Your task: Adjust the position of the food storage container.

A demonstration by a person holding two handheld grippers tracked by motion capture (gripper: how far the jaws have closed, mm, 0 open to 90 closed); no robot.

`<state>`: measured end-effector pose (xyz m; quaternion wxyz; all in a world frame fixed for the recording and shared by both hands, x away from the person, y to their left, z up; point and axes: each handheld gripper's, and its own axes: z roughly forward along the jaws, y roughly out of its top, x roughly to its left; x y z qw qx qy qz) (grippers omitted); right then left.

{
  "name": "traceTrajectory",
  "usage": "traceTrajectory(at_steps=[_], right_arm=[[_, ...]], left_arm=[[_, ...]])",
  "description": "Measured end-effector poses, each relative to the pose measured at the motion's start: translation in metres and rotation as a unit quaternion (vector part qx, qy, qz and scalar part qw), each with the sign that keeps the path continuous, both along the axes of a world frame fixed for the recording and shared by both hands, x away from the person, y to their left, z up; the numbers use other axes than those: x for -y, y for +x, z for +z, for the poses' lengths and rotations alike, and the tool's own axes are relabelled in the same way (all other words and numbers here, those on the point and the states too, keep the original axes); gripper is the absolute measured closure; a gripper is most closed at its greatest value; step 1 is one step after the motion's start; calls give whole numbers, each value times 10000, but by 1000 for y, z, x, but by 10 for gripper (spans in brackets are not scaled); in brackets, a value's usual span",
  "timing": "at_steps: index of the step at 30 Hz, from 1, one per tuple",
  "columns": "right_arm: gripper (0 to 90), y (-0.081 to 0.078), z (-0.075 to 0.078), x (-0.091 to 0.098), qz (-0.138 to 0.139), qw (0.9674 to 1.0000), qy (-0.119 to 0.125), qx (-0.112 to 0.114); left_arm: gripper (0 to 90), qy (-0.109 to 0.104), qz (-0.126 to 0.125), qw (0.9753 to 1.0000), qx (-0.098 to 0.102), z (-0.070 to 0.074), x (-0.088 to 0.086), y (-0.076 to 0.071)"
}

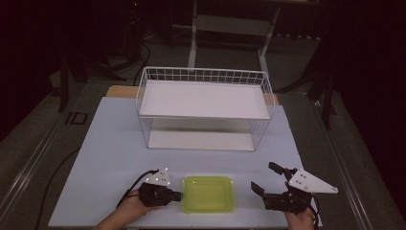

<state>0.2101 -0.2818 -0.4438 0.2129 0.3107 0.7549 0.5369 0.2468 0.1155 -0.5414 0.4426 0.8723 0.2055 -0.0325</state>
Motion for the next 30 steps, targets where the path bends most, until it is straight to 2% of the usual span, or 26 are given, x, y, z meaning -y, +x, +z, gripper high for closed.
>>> traceTrajectory(at_steps=[10,15,18,20,23,24,25,26,27,29,30], right_arm=[[117,0,-3,-3,45,9999,-98,-30],[117,0,-4,-5,70,9998,-157,-48],[117,-1,-5,-6,80,9997,-217,-19],[117,-3,-5,-9,-15,9996,-269,53],[117,-6,-6,-13,-108,9990,-392,174],[117,-7,-7,-15,-223,9982,-476,272],[117,-9,-6,-17,-303,9973,-579,344],[117,-10,-6,-17,-214,9973,-631,323],[116,-9,-5,-18,-132,9973,-674,250],[154,-10,-5,-19,-202,9968,-713,303],[140,-9,-5,-20,-171,9968,-750,232]], left_arm=[[900,-91,116,9999,52,0,4,7],[900,-74,300,9995,74,2,-7,5],[874,-176,444,9988,69,9,-17,3],[834,-233,570,9981,83,14,-23,1],[721,-290,709,9970,147,23,-29,-4],[649,-306,774,9964,181,27,-29,-7],[508,-328,857,9956,191,29,-30,-8],[403,-399,922,9948,178,32,-30,-9],[348,-505,927,9943,161,34,-31,-10],[143,-658,1020,9926,61,38,-29,-10],[105,-732,981,9925,30,39,-28,-10]])
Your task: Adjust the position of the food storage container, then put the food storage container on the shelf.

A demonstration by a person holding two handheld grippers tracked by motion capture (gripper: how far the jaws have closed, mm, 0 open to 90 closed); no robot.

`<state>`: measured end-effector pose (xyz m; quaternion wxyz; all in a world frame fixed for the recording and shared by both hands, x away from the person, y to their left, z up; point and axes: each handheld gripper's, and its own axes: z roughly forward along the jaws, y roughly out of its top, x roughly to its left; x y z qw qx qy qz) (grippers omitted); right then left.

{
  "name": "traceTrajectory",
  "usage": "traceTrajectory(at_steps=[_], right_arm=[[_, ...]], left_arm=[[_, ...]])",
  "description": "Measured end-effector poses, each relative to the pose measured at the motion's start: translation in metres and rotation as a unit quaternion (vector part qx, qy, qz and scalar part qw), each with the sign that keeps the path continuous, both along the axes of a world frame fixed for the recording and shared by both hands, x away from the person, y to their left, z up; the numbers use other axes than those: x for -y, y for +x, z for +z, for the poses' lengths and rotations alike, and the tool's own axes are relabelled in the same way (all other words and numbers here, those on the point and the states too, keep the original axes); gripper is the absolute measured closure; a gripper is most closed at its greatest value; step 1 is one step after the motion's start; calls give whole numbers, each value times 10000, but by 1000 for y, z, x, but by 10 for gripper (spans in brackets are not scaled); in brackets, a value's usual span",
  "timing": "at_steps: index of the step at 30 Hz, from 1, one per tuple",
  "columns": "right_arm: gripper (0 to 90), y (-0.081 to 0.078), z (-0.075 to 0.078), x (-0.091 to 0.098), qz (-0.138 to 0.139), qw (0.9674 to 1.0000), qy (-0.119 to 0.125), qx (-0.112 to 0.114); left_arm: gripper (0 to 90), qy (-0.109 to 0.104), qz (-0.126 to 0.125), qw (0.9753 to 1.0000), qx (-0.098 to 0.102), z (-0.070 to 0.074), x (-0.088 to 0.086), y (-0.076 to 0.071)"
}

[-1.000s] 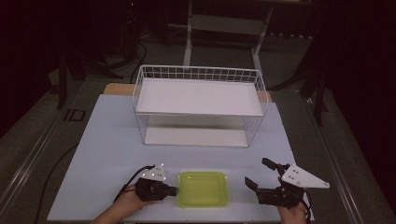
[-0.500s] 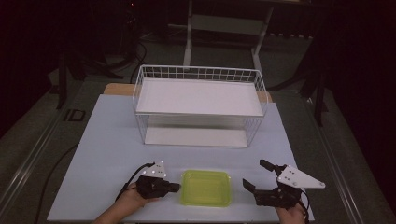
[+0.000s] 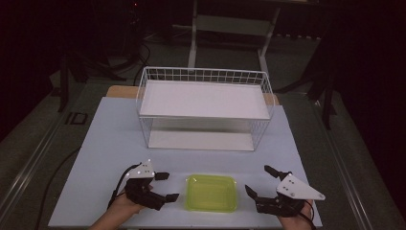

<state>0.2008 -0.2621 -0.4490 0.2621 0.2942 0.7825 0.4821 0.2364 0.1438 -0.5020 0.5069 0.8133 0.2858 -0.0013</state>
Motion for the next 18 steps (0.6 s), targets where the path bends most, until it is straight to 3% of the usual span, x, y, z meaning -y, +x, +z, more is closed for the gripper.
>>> traceTrajectory(at_steps=[4,5,7,9,11,12,13,14,15,16,17,18], right_arm=[[193,2,-2,0,162,9995,139,-233],[192,6,-4,-1,418,9961,315,-703],[193,7,-7,-4,512,9954,287,-757],[183,7,-8,-7,422,9956,170,-815],[151,7,-8,-8,345,9947,216,-948],[120,14,-11,-8,129,9900,364,-1355],[120,14,-11,-8,129,9900,364,-1355],[120,21,-12,-7,-6,9833,551,-1734],[120,23,-13,-7,-49,9799,679,-1873],[120,23,-13,-7,-49,9799,679,-1873],[121,30,-16,-8,-210,9691,849,-2308],[121,32,-18,-9,-204,9654,852,-2455]], left_arm=[[17,-98,107,9999,-64,3,11,-1],[17,-51,126,9999,-70,3,14,-1],[17,85,191,9997,-139,3,22,-1],[17,217,308,9989,-271,3,29,-1],[17,171,359,9987,-326,3,30,-1],[17,156,472,9975,-507,5,32,0],[17,112,515,9969,-579,5,33,1],[18,104,600,9950,-793,5,34,3],[18,104,600,9950,-793,5,34,3],[18,143,609,9943,-860,5,35,4],[24,201,644,9932,-944,3,37,5],[63,201,644,9932,-944,3,37,5]])
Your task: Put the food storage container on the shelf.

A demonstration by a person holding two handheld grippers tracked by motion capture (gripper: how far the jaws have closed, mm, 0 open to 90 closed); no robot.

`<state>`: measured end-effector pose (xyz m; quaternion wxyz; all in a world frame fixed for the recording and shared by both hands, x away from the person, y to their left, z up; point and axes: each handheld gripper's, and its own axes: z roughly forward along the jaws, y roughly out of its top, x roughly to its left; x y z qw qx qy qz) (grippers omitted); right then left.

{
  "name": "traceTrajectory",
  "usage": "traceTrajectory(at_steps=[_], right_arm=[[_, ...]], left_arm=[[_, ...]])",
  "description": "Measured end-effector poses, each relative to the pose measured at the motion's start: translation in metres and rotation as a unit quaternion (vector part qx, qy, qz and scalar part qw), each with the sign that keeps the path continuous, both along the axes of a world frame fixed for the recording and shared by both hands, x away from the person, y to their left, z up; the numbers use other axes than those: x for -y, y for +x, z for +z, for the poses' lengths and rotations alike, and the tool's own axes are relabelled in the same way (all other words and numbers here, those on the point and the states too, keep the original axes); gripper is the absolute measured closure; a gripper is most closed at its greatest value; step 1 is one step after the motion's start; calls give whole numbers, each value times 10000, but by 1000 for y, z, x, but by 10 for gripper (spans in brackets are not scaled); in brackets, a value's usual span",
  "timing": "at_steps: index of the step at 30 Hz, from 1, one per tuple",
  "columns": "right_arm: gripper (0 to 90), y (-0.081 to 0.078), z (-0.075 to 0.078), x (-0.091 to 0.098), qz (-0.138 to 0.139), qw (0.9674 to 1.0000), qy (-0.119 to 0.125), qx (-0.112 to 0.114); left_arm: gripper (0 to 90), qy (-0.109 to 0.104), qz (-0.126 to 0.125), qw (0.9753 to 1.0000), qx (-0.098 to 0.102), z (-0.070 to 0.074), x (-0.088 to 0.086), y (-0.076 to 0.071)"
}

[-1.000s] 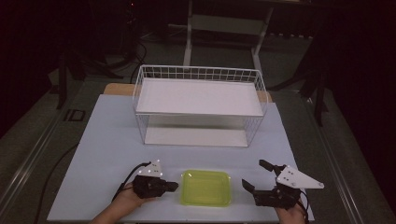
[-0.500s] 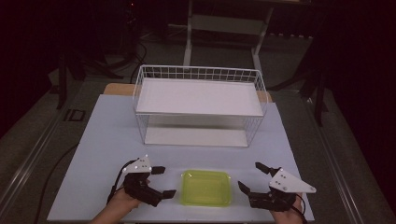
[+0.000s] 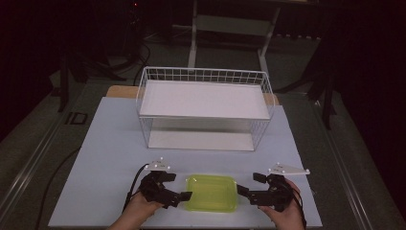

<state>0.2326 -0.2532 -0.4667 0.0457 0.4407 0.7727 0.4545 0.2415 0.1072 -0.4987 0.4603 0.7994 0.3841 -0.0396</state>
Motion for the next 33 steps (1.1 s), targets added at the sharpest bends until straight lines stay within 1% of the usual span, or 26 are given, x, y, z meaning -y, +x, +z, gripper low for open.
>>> traceTrajectory(at_steps=[1,2,5,6,7,8,9,10,11,12,13,14,15,16,17,18,19,20,21,22,23,24,26,28,29,33], right_arm=[[124,2,-1,-1,-54,9999,-35,-136],[124,2,-1,-1,-54,9999,-35,-136],[141,6,-8,-7,-108,9984,-134,-540],[165,9,-12,-9,-153,9964,-66,-827],[165,9,-12,-9,-153,9964,-66,-827],[169,10,-14,-10,-183,9950,-25,-984],[219,13,-16,-10,-220,9922,111,-1219],[242,15,-21,-7,-307,9873,293,-1533],[278,16,-23,-7,-312,9855,320,-1639],[296,15,-26,-6,-345,9841,307,-1715],[336,15,-29,-6,-361,9832,320,-1763],[350,15,-31,-5,-371,9811,338,-1869],[350,15,-31,-5,-371,9811,338,-1869],[432,15,-37,-5,-404,9761,431,-2093],[446,14,-39,-5,-406,9742,458,-2171],[465,14,-41,-6,-416,9725,455,-2244],[465,14,-41,-6,-416,9725,455,-2244],[518,14,-46,-7,-420,9702,434,-2347],[518,14,-46,-7,-420,9702,434,-2347],[539,14,-47,-7,-436,9692,446,-2383],[582,14,-48,-7,-425,9679,454,-2435],[639,14,-48,-7,-389,9661,560,-2491],[664,14,-48,-8,-387,9661,564,-2488],[727,13,-45,-10,-367,9685,549,-2400],[731,12,-43,-13,-392,9699,460,-2359],[734,12,-45,-15,-411,9689,481,-2390]], left_arm=[[97,-96,138,9998,-123,-2,0,1],[126,-96,138,9998,-123,-2,0,1],[151,-143,237,9988,-404,-5,2,4],[152,-197,268,9979,-557,-6,3,6],[152,-267,314,9967,-695,-8,3,7],[159,-316,419,9946,-898,-9,4,8],[195,-350,454,9933,-1007,-11,4,9],[219,-357,503,9920,-1104,-12,4,10],[252,-393,582,9904,-1192,-14,6,10],[275,-393,582,9904,-1192,-14,6,10],[330,-379,593,9897,-1250,-15,8,9],[357,-339,590,9895,-1273,-16,8,9],[393,-339,590,9895,-1273,-16,8,9],[454,-326,620,9883,-1356,-17,10,10],[473,-352,601,9876,-1408,-18,10,10],[507,-327,622,9858,-1527,-20,11,10],[538,-327,622,9858,-1527,-20,11,10],[562,-339,591,9844,-1621,-21,11,11],[562,-247,591,9841,-1654,-23,11,11],[599,-252,572,9834,-1702,-24,11,11],[644,-234,581,9828,-1737,-26,11,10],[683,-298,541,9828,-1738,-26,11,10],[683,-277,530,9839,-1685,-26,11,10],[697,-274,564,9835,-1695,-25,11,9],[702,-237,564,9839,-1680,-24,11,8],[709,-167,635,9843,-1636,-22,13,5]])
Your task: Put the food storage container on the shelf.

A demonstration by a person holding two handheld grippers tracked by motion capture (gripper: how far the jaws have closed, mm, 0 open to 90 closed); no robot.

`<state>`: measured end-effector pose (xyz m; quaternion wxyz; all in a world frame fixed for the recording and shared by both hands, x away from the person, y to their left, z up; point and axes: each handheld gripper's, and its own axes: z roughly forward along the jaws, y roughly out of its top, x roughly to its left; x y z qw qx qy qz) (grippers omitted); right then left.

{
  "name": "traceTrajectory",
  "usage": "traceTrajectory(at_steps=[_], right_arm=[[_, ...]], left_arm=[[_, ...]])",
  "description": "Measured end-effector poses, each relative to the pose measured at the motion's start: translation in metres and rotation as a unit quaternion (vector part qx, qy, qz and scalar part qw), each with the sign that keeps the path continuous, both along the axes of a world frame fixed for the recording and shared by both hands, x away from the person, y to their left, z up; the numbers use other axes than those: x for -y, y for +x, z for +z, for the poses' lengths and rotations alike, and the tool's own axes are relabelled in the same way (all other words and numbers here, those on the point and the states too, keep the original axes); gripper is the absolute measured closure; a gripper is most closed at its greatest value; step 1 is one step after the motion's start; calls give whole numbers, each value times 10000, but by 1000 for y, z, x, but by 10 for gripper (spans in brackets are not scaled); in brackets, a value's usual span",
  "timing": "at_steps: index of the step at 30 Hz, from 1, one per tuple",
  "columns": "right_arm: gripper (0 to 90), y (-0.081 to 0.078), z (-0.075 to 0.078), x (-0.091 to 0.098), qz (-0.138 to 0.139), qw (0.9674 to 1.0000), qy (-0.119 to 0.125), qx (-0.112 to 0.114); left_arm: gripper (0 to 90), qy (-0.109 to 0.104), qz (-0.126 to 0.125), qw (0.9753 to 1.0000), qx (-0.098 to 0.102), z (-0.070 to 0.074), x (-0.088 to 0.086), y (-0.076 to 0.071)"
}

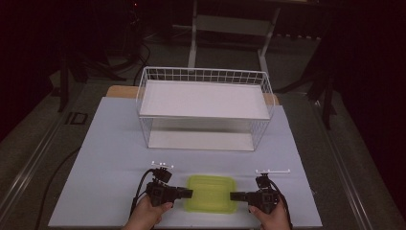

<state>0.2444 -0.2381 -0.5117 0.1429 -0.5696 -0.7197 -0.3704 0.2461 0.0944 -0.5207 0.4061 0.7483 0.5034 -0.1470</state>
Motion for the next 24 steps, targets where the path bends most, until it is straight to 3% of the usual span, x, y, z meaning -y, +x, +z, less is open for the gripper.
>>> traceTrajectory(at_steps=[4,11,15,24], right_arm=[[742,-2,0,-1,-125,9999,4,-13],[766,-5,3,-1,-112,9999,-9,-25],[778,-6,5,-2,-86,10000,-15,15],[797,-6,17,-8,-38,9993,-107,368]], left_arm=[[725,65,97,9999,-100,2,1,-1],[749,79,194,9997,-114,5,2,-4],[774,111,267,9996,-57,9,2,-7],[798,75,450,9988,189,18,-3,-10]])
